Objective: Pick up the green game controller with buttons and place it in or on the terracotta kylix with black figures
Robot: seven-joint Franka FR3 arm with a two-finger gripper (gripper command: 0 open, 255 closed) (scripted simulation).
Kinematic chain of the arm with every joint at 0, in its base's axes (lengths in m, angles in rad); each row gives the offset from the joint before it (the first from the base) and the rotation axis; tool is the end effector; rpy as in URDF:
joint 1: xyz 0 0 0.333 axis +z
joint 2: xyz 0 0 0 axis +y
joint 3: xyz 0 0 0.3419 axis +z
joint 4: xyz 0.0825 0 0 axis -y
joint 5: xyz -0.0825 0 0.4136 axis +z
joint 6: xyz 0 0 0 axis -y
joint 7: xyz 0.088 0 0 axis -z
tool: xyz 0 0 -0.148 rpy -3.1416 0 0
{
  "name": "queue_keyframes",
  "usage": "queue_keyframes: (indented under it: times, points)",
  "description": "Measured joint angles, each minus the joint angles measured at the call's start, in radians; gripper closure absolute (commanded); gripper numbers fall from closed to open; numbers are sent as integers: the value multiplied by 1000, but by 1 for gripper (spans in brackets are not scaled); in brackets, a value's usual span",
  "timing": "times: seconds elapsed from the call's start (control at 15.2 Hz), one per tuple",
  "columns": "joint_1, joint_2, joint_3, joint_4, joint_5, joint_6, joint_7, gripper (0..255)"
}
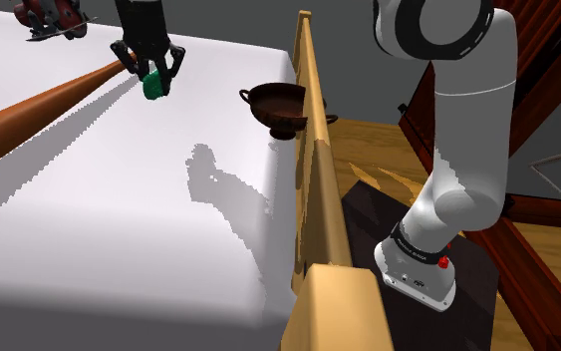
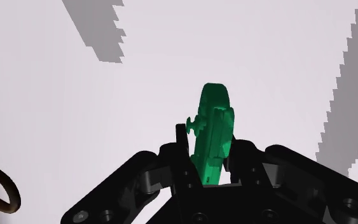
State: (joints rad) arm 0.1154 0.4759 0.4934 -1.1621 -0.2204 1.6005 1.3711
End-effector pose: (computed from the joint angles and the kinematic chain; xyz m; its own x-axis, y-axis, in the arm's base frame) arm 0.6513 0.3193 0.5302 0.6924 -0.7215 0.0041 -0.7214 -0.6924 -0.0121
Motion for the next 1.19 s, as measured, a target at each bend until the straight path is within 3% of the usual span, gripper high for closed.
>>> queue_keyframes:
  times: [0.53, 0.99, 1.06, 1.19]
  points:
    - [46, 53, -5, 197, -22, -142, -5, 255]
    - [144, 185, -29, 527, -74, -332, -23, 255]
    - [113, 143, -15, 455, -61, -310, -20, 255]
    - [3, -8, 20, 202, -6, -210, -26, 255]
